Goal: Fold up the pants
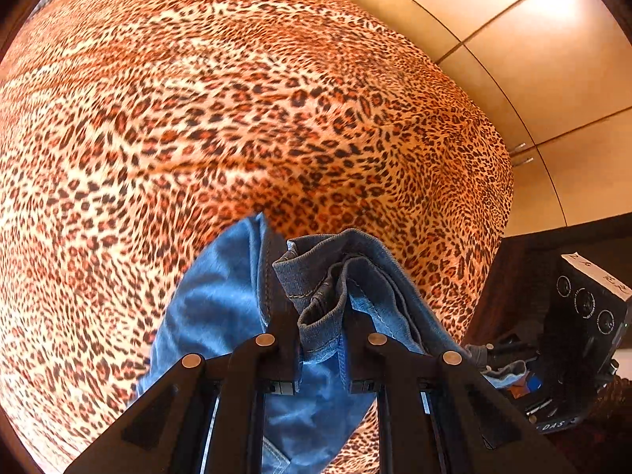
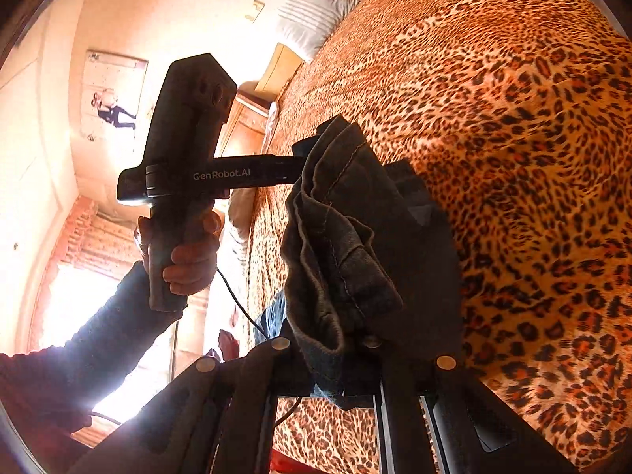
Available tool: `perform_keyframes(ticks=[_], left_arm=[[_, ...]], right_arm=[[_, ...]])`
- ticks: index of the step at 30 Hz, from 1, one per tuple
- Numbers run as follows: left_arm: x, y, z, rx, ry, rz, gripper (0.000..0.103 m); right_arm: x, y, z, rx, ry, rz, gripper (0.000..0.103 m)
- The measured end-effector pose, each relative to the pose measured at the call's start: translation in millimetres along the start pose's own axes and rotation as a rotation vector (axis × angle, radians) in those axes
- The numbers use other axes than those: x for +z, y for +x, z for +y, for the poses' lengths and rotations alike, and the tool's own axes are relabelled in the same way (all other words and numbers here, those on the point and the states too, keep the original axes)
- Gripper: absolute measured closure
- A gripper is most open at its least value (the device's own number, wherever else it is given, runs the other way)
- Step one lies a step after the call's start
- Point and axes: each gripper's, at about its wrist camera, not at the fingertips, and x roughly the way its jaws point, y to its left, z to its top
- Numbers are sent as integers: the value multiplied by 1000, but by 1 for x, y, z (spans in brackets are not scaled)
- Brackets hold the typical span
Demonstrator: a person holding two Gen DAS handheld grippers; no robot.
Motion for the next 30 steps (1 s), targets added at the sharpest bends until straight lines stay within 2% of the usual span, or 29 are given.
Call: perform_keyframes(ticks=[4,7,10,12,13,14,15,16,18,20,23,27,30], left_arm=[[-40,11,34,11,-116,24,90],[-66,23,59,38,-224,43,88],[-89,21,72,21,-320,22,84],[-104,12,73,57,-356,7,69],[-111,5,73,94,-363,-8,57],[-119,-3,73,120,-368,-31,52],[-126,-11,73,143,-375,-54,46],[-135,-19,74,159,-392,-75,41],[-154,-35,78,139,-454,-121,36],[-172,-47,82,124,-550,-162,31],[-207,-52,77,106,-697,-214,31],[-263,-48,45,62,-937,-329,31],[-296,-27,7,24,-1130,-400,30]], right_arm=[[-15,46,16,-43,-69,137,97],[-31,88,26,-115,-144,249,92],[-44,126,33,-220,-217,353,90],[-48,141,36,-287,-267,404,83],[-51,144,40,-302,-286,425,82],[-50,147,44,-310,-302,441,76],[-49,148,48,-309,-315,453,68],[-46,146,53,-304,-334,461,67],[-45,133,69,-302,-396,463,67],[-33,118,80,-256,-429,465,64],[0,94,81,-188,-466,439,49],[65,96,69,-110,-557,485,47],[104,125,67,-57,-672,581,47]])
